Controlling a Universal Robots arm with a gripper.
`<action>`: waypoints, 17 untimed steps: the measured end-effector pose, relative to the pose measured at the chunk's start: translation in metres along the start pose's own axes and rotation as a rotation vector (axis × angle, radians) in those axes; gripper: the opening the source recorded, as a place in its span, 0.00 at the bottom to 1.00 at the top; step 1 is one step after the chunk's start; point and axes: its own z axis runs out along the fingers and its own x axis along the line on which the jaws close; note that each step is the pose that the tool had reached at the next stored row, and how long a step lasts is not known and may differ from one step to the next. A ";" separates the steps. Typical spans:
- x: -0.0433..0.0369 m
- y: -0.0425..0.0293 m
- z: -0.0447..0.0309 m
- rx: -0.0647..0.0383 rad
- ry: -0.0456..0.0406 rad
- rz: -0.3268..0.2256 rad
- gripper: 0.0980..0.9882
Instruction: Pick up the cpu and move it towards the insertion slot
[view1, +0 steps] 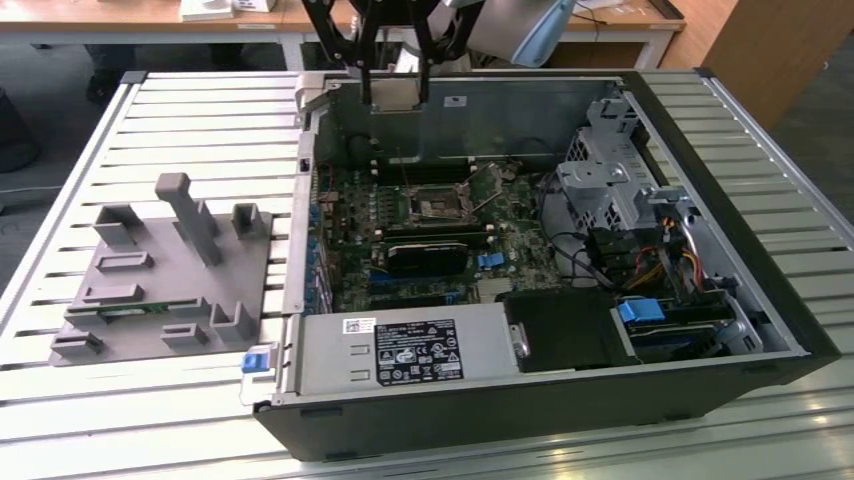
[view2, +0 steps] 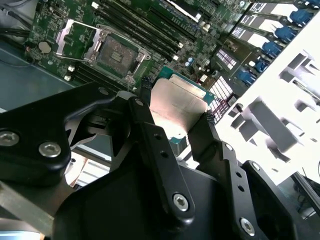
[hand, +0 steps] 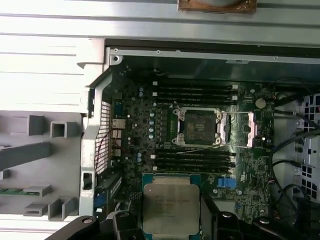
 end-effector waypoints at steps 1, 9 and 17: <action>-0.0004 0.0013 0.0000 0.000 0.0001 0.000 0.50; -0.0030 0.0103 0.0002 0.000 0.0001 0.000 0.50; -0.0054 0.0173 0.0004 0.000 0.0000 0.000 0.50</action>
